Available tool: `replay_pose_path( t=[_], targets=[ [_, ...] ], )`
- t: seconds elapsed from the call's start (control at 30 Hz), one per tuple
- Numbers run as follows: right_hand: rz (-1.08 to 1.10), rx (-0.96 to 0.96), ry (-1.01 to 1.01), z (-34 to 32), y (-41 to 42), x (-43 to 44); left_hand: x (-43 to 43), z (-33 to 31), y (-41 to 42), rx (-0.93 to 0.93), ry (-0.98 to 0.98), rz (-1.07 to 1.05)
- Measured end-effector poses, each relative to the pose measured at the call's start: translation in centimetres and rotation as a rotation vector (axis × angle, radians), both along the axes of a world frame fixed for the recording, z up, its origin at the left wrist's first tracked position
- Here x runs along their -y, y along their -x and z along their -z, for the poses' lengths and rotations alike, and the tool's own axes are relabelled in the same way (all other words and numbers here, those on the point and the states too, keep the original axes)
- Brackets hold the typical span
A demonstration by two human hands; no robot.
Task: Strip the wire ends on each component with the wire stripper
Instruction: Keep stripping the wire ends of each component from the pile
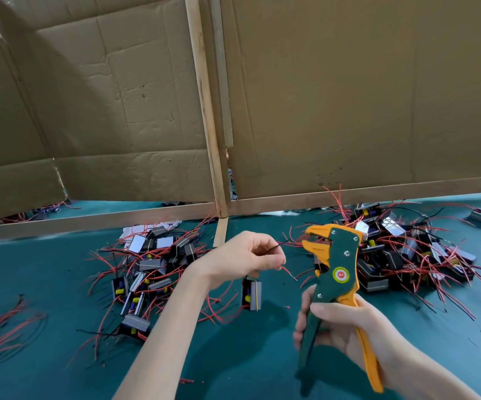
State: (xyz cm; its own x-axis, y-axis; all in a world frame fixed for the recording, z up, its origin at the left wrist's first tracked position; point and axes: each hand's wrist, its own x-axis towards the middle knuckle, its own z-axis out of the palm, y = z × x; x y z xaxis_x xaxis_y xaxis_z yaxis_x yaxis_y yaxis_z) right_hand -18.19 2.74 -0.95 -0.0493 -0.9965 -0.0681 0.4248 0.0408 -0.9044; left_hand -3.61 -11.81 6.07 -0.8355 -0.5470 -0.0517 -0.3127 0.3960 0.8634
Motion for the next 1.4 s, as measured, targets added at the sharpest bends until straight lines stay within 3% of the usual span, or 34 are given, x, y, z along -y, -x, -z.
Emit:
replay_pose_path(
  t=[0.47, 1.0, 1.3, 1.4],
  targets=[
    [-0.098, 0.023, 0.059, -0.6, 2.0, -0.2, -0.1, -0.3, 0.8, -0.367, -0.063, -0.113],
    [-0.114, -0.018, 0.090, -1.2, 1.3, -0.8, -1.1, -0.3, 1.5, -0.338, -0.119, -0.042],
    [0.190, -0.242, -0.031, -0.2, -0.5, -0.8, -0.6, 0.1, 1.4, -0.268, -0.089, -0.015],
    [0.120, -0.166, -0.013, 0.0, -0.2, -0.4, -0.6, 0.6, 1.7, -0.209, -0.106, -0.033]
  ],
)
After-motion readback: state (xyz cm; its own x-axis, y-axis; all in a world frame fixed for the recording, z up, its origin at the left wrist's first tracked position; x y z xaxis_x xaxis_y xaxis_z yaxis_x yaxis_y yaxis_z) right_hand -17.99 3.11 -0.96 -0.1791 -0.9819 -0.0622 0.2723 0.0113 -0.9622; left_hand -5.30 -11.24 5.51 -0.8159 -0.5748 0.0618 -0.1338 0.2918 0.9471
